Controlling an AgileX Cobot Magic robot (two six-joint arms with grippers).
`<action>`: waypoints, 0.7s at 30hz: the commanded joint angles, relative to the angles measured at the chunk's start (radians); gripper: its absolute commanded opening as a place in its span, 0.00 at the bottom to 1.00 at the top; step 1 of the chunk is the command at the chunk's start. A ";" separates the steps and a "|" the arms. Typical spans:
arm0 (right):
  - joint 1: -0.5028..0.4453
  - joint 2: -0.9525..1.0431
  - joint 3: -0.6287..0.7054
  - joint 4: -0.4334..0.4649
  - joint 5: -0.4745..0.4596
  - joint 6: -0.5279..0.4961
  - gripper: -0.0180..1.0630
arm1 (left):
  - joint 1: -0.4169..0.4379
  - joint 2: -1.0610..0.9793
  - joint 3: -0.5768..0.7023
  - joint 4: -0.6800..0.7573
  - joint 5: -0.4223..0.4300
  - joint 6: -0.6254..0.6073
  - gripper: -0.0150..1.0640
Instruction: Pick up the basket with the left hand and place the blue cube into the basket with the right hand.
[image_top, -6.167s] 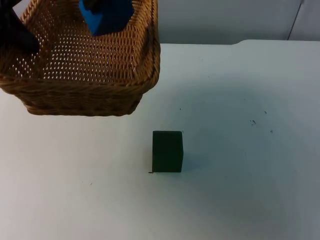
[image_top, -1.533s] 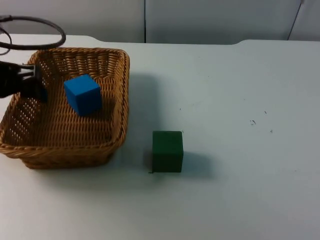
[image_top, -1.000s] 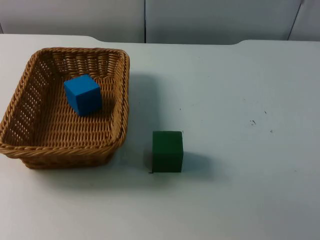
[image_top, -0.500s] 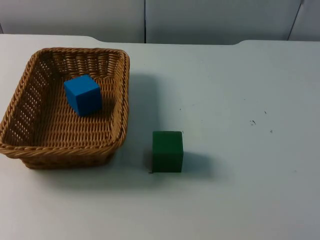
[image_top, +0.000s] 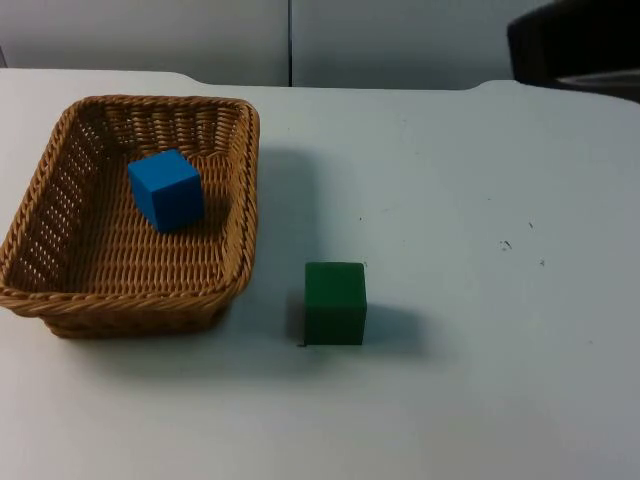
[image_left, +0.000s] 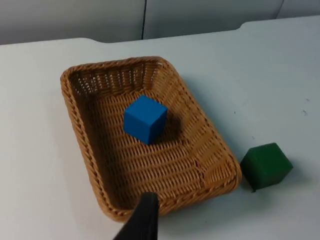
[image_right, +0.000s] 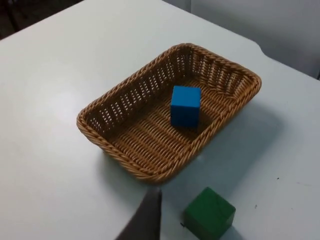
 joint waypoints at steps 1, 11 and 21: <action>0.005 -0.085 0.034 0.004 -0.014 0.000 0.84 | 0.003 -0.093 0.009 0.075 0.071 -0.100 0.86; 0.005 -0.277 0.103 -0.007 0.052 -0.006 0.84 | 0.003 -0.372 0.008 0.217 0.234 -0.322 0.86; 0.005 -0.386 0.160 -0.012 0.168 -0.006 0.84 | 0.003 -0.457 -0.004 0.336 0.329 -0.401 0.86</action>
